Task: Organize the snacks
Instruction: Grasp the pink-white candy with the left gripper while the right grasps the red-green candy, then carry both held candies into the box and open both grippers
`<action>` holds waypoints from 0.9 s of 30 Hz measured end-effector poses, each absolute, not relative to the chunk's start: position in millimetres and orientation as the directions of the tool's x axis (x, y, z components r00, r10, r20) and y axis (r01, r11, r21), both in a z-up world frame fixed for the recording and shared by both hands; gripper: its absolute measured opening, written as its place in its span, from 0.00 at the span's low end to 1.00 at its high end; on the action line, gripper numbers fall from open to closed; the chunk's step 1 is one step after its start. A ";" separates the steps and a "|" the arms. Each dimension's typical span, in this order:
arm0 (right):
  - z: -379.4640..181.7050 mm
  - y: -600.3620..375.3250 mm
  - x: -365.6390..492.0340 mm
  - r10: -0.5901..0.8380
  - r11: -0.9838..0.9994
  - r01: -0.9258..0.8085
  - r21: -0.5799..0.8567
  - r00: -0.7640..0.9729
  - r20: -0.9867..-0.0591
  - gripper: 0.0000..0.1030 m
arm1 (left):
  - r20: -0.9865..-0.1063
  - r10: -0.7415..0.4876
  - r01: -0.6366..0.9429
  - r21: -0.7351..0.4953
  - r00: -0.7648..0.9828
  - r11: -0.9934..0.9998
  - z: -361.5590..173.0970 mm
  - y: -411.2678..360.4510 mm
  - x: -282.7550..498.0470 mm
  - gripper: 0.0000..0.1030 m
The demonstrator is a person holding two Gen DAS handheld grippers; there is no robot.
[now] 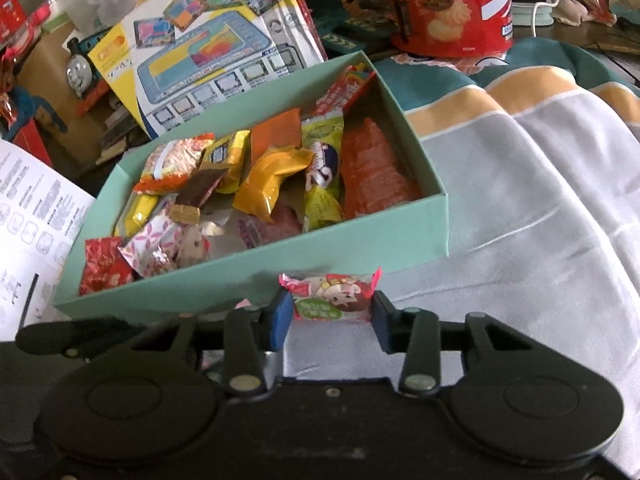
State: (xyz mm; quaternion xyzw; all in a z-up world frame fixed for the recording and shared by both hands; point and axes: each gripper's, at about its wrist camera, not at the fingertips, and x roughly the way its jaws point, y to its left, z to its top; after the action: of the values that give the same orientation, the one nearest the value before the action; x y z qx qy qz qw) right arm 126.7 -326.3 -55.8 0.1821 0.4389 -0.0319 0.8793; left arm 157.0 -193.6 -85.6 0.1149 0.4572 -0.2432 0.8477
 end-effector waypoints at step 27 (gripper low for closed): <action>23.2 -327.8 139.4 0.095 0.924 0.213 0.317 0.676 -0.731 0.40 | -0.766 -0.224 0.206 -0.121 0.603 0.971 -5.0 -54.7 198.9 0.25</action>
State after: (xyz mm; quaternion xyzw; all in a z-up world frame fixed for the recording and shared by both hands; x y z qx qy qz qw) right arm 139.4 -327.8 23.2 0.1917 0.4012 -0.0329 0.8951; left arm 198.9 -54.7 -5.0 -0.0101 0.4291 -0.1201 0.8952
